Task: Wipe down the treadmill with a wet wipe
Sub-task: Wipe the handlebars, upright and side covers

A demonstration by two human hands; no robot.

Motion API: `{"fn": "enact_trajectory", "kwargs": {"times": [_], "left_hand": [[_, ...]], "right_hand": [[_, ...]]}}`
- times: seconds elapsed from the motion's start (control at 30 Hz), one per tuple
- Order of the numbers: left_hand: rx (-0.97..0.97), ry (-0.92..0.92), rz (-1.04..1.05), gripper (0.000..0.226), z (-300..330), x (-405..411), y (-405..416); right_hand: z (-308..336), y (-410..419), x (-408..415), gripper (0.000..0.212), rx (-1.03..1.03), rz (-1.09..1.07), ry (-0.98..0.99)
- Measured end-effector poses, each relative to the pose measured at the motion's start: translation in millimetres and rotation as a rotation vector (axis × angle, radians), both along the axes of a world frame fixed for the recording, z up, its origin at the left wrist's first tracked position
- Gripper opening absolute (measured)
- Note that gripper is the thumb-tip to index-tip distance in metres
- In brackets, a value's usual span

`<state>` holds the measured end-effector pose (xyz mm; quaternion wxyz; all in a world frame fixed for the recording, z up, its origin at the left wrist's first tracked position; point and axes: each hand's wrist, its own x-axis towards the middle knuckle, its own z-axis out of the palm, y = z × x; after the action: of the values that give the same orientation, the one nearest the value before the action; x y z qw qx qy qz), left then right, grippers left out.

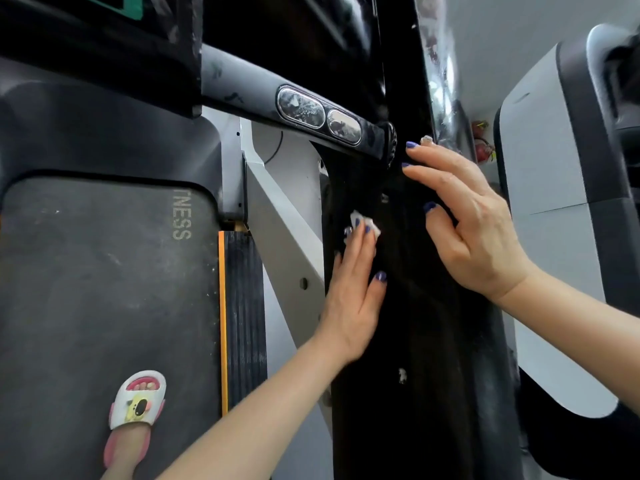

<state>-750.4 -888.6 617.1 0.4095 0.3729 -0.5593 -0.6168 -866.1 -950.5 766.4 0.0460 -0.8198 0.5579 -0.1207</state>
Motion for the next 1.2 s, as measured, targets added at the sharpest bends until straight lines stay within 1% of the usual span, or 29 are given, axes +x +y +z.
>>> {"fn": "enact_trajectory", "kwargs": {"times": [0.07,0.13,0.33,0.4,0.5,0.57,0.7,0.77,0.93,1.0,1.1,1.2], "left_hand": [[-0.029,-0.031,0.018,0.065,8,-4,-28],[-0.043,-0.025,0.04,0.065,15,-8,-33],[-0.039,-0.016,-0.062,0.064,22,6,39],[-0.052,-0.037,-0.07,0.064,24,6,27],[-0.097,-0.075,-0.04,0.064,33,0,-15],[-0.093,-0.069,-0.016,0.065,37,-5,-22],[-0.09,-0.051,-0.061,0.063,41,2,22],[-0.092,-0.06,-0.085,0.062,38,6,31],[-0.145,-0.103,-0.077,0.059,51,1,-29],[-0.153,-0.124,-0.064,0.06,57,-1,-41],[-0.14,-0.137,-0.071,0.061,60,1,-25],[-0.136,-0.139,-0.09,0.06,58,5,3]], "right_hand": [[0,0,0,0.049,-0.007,-0.015,0.012],[0,0,0,0.049,-0.017,-0.033,0.017],[2,0,1,0.048,-0.01,-0.063,0.003],[2,0,1,0.047,-0.008,-0.072,-0.009],[2,0,1,0.048,-0.016,-0.086,-0.016],[2,0,1,0.049,-0.026,-0.107,-0.021],[2,2,1,0.05,-0.047,-0.163,-0.029],[1,2,1,0.05,-0.056,-0.175,-0.037],[-1,1,-2,0.049,-0.135,-0.215,-0.037],[-2,1,-1,0.049,-0.157,-0.236,-0.04],[-2,5,-1,0.048,-0.183,-0.271,-0.054],[-3,22,-1,0.047,-0.2,-0.336,-0.124]]}}
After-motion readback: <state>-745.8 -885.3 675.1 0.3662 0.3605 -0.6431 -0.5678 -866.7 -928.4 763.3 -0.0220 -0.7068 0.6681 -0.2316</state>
